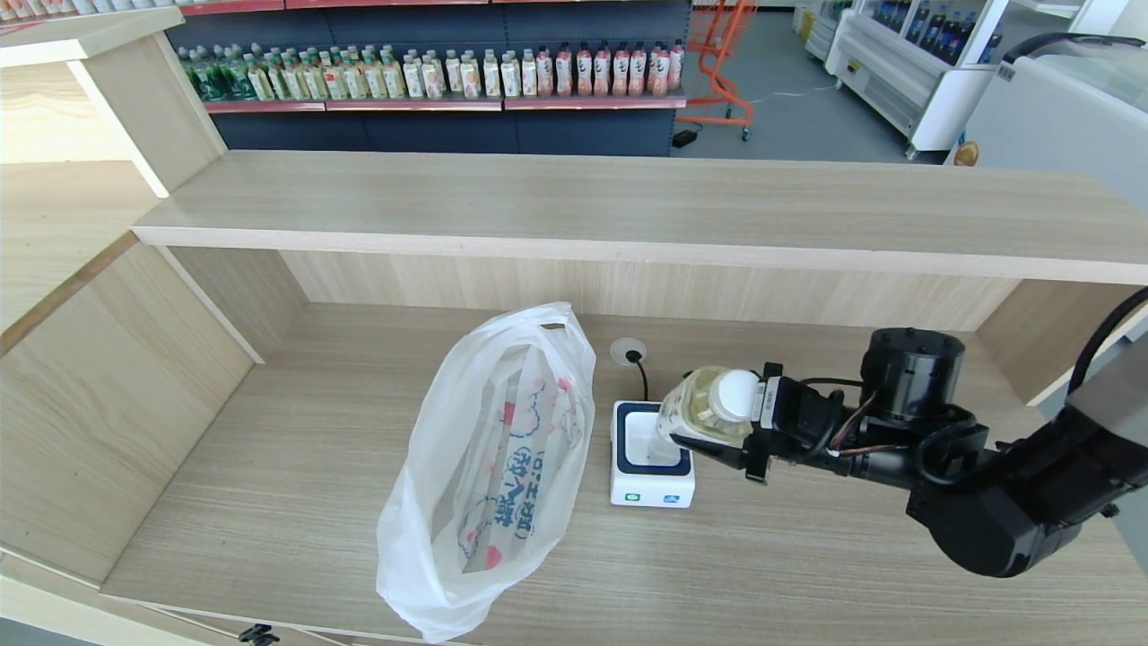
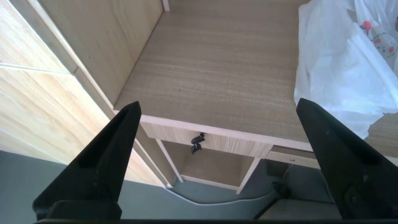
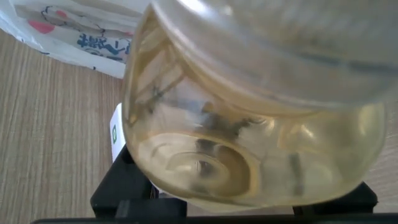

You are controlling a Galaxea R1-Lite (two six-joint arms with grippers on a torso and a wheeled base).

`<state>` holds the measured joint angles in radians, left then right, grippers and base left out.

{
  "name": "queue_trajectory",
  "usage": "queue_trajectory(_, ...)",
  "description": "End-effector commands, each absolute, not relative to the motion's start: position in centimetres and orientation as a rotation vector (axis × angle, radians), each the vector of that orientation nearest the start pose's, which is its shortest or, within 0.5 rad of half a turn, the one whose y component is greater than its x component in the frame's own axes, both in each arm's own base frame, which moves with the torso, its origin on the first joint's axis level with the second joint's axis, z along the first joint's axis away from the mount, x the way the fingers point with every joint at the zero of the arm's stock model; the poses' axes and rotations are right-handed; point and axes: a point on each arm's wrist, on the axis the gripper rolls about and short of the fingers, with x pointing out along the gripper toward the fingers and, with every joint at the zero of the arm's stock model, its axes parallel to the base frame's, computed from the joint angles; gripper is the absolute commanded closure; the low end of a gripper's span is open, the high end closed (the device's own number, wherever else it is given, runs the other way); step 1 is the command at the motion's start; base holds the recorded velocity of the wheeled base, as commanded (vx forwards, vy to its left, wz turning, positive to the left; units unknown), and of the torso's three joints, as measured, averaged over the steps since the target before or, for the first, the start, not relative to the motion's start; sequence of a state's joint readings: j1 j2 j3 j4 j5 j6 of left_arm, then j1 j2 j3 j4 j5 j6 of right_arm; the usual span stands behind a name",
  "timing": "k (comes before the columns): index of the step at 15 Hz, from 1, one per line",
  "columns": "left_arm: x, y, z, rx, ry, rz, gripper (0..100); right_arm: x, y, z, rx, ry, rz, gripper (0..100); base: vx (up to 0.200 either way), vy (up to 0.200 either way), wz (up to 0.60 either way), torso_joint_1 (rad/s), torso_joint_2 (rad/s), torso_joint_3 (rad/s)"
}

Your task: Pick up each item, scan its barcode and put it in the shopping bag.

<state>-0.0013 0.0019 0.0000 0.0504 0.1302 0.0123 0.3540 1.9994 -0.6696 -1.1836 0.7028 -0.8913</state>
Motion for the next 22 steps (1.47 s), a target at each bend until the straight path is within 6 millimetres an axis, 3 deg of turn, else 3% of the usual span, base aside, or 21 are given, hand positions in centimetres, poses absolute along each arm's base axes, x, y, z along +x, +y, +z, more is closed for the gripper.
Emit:
queue_trajectory(1,-2.3,0.3,7.0,0.016,0.053,0.129,0,31.5,13.2,9.3,-0.776,-0.307,1.058,100,0.000,0.000,0.00,0.000,0.00,0.000)
queue_trajectory(10,-2.3,0.3,7.0,0.016,0.053,0.129,0,33.0,14.1,8.4,-0.780,-0.358,1.045,100,0.000,0.000,0.00,0.000,0.00,0.000)
queue_trajectory(22,-2.3,0.3,7.0,0.016,0.053,0.129,0,32.9,14.8,8.3,-0.742,-0.363,1.064,100,0.000,0.000,0.00,0.000,0.00,0.000)
